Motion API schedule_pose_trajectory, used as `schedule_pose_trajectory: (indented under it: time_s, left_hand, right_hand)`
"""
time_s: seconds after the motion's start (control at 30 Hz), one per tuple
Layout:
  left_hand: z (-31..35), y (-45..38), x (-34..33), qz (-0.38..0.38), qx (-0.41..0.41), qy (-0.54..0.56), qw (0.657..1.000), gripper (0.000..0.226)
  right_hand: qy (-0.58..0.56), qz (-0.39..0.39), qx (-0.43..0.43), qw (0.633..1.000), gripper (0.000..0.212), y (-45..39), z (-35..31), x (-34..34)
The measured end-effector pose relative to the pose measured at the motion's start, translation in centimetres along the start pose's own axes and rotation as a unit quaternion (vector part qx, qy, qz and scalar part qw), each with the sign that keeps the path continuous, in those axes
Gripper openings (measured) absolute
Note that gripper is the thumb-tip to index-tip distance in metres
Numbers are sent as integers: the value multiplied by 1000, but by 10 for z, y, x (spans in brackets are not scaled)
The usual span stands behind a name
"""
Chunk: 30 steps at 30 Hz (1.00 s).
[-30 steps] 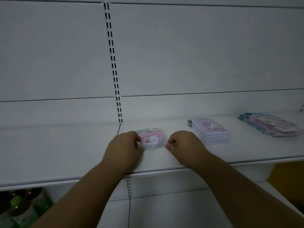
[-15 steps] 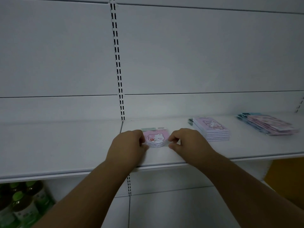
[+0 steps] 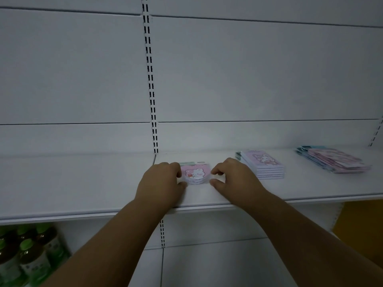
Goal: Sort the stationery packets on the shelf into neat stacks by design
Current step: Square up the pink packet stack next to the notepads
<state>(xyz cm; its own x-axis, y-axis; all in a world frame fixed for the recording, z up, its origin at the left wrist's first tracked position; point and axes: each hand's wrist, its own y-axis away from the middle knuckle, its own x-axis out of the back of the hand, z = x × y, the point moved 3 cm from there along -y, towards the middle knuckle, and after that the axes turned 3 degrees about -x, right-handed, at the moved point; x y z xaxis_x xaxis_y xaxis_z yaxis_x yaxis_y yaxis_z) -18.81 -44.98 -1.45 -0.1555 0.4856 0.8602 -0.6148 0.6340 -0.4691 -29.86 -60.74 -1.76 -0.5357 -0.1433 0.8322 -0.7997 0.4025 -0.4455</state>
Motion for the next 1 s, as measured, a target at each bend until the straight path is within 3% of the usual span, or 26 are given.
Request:
schedule_pose_trajectory:
  time_s: [0.17,0.37,0.57,0.7,0.8,0.93,1.0]
  left_hand:
    - [33,-5,12,52,-57,16,997,23]
    - [132,-25,3,62,-145,68,985,18]
    - [259,-54,-32,40,-194,134,971,19]
    - [334,-80,-68,-10,-153,150,977,23]
    - [365,-108,-105,-62,-69,128,987,31]
    - [381,-133,-141,-171,50,123,976,55]
    - [393,-137,-148,-191,66,142,969,51]
  right_hand:
    - [-15,84,1,996,27,6,18,42]
    - [21,149,-57,987,20,15,96,122]
    - [42,140,-139,980,14,25,214,182]
    - [9,106,-161,981,12,13,285,185]
    - [25,88,-197,976,20,-3,331,181]
    - [-1,-22,-273,962,32,-16,373,165]
    - [-26,-47,-272,961,31,-19,377,159]
